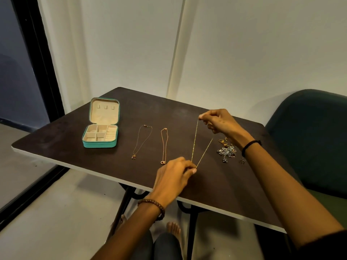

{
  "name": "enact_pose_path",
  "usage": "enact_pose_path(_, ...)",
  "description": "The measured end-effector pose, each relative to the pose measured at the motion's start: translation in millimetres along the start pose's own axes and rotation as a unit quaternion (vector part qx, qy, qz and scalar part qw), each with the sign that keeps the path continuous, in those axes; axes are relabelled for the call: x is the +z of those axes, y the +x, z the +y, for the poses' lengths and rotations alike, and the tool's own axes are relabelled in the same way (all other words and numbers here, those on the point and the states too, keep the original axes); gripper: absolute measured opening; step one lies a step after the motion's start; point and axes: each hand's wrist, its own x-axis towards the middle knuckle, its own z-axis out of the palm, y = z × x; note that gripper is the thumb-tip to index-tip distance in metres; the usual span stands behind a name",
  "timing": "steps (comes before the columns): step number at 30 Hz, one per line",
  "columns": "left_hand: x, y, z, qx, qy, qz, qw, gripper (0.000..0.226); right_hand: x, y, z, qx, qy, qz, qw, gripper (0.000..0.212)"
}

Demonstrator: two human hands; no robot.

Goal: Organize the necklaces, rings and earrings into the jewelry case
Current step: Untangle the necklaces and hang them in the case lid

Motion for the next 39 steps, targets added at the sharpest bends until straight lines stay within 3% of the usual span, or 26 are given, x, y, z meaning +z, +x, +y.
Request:
enact_pose_path(7, 7.6, 12.3, -15.2, 0.076, 0.098, -0.023, 0.992, 0.028, 22.0, 33.5, 36.7, -0.022, -0.088, -0.04, 0.995, 0.018)
enact_pose_path(12, 19.2, 20.2, -26.8, 0.186, 0.127, -0.023, 0.974, 0.032, 29.4, 54.3, 71.2, -0.01, -0.11, -0.035, 0.993, 0.013)
enact_pose_path(22, 26.2, 29.6, -25.9, 0.25, 0.183, -0.013, 0.951, 0.049, 36.8, 59.2, 96.8, -0.035, -0.177, -0.011, 0.983, 0.017)
enact_pose_path(33, 22.8, 30.7, -30.2, 0.242, 0.169, 0.001, 0.955, 0.045, 40.9, 61.6, 105.0, -0.049, -0.174, 0.052, 0.982, 0.018)
enact_pose_path(39, 21.9, 33.1, -30.6, 0.223, 0.156, -0.029, 0.962, 0.043, 40.2, 63.2, 109.3, -0.047, -0.188, 0.046, 0.98, 0.015)
